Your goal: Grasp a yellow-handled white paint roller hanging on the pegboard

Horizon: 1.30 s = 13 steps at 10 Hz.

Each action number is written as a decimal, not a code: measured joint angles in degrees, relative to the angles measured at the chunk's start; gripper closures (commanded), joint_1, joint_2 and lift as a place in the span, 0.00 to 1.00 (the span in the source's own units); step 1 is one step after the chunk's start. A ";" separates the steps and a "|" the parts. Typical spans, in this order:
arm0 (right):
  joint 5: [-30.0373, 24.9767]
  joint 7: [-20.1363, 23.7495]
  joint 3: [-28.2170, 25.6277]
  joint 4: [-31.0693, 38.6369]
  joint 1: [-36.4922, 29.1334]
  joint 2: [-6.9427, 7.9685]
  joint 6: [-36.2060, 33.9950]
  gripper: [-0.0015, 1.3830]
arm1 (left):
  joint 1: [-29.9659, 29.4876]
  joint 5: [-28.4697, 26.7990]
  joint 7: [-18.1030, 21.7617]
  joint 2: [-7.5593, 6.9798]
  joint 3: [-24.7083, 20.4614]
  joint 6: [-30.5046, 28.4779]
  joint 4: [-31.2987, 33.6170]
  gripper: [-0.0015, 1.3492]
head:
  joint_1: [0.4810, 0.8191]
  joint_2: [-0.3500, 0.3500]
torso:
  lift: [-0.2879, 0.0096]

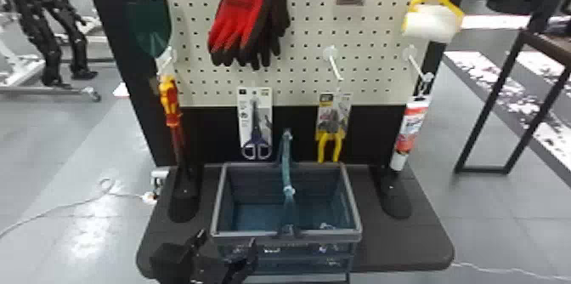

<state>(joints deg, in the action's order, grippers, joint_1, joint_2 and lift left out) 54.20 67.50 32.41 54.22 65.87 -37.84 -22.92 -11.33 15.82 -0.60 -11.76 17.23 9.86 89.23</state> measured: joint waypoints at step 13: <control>-0.86 0.18 0.17 -0.17 0.18 -0.22 0.17 0.92 | -0.01 0.00 0.06 0.13 0.08 0.25 -0.19 0.11 | 0.20 0.50 | 0.63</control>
